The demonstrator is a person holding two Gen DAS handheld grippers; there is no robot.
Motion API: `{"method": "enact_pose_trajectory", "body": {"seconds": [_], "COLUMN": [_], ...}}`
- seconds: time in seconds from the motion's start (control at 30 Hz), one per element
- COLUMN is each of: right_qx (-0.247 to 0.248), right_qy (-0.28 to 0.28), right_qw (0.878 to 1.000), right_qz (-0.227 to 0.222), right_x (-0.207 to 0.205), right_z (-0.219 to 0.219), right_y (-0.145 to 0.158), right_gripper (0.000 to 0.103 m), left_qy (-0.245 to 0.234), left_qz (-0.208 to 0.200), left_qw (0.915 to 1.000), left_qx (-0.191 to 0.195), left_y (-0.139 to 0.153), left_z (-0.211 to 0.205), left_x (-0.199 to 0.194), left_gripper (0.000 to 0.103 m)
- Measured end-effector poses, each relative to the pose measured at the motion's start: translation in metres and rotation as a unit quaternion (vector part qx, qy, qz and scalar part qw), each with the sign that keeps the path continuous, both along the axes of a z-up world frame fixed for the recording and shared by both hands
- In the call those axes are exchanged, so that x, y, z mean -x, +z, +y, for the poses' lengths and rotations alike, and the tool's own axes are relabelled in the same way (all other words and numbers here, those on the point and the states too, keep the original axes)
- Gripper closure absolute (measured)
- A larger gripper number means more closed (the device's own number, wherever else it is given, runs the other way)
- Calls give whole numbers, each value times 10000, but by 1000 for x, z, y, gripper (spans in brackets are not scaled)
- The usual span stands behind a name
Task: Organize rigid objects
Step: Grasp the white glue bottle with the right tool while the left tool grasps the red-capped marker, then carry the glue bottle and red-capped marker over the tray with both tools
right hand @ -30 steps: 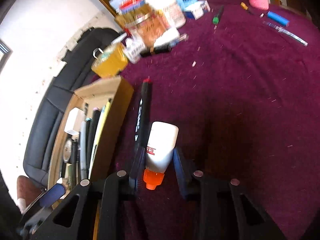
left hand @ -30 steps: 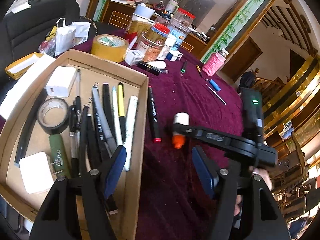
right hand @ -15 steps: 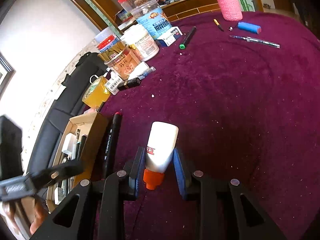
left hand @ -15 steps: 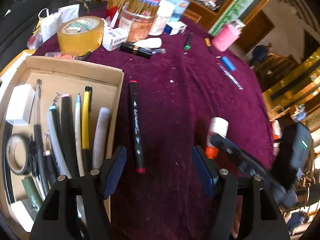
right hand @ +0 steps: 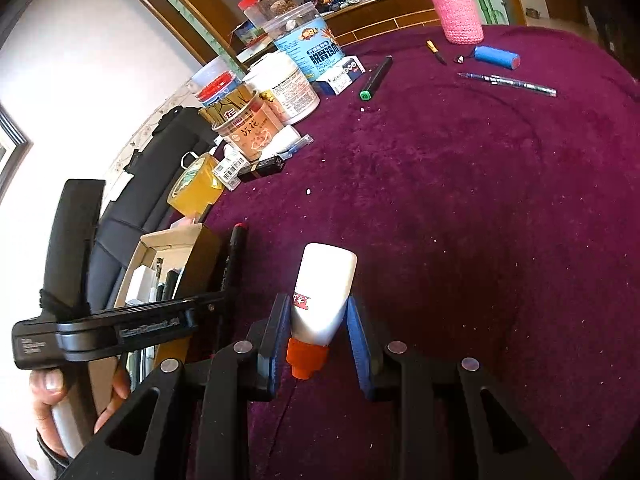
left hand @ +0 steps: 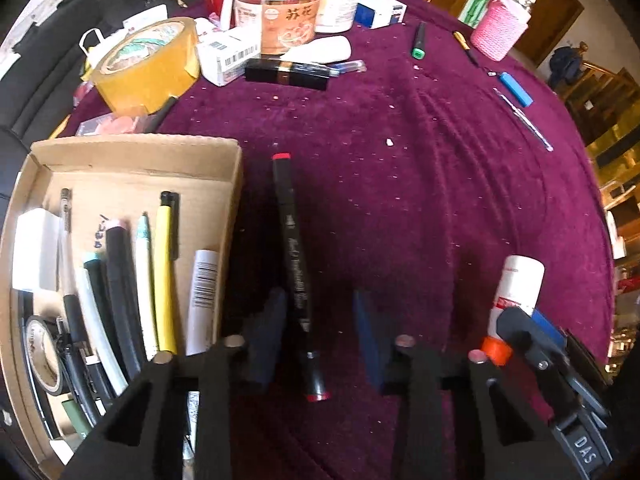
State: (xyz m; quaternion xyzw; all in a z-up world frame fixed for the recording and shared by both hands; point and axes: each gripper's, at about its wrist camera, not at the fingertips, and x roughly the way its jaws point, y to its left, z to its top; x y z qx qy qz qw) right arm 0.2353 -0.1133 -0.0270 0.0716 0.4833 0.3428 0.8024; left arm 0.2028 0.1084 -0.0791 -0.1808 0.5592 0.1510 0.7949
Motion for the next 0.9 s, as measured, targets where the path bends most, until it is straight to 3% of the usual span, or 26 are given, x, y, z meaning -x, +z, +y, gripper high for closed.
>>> {"method": "enact_pose_trajectory", "body": {"seconds": [0.1, 0.13, 0.33, 0.53, 0.63, 0.73, 0.9], "right_qx": [46, 60, 89, 175, 133, 96, -22], "right_qy": [-13, -21, -52, -5, 12, 85, 268], "right_qw": [10000, 10000, 9999, 9998, 9998, 9999, 9994], "right_qz": [-51, -43, 7, 80, 112, -2, -237], "right_x": [0, 0, -2, -3, -3, 1, 11], "right_z": [1, 0, -1, 3, 2, 3, 8], "right_y": [-1, -1, -3, -8, -8, -5, -1], "right_gripper": [72, 72, 72, 72, 72, 72, 72], "left_qy": [-23, -48, -189, -448, -496, -469, -275], "left_qz": [15, 44, -31, -87, -365, -961, -1576], "left_qw": [10000, 9999, 9997, 9959, 9972, 9929, 9865], "left_qx": [-46, -126, -132, -785, -429, -525, 350], "left_y": [-1, -3, -3, -5, 4, 26, 49], "left_z": [-1, -3, -17, -32, -35, -48, -36], "left_x": [2, 1, 15, 15, 29, 61, 116], "left_gripper": [75, 87, 88, 88, 89, 89, 89]}}
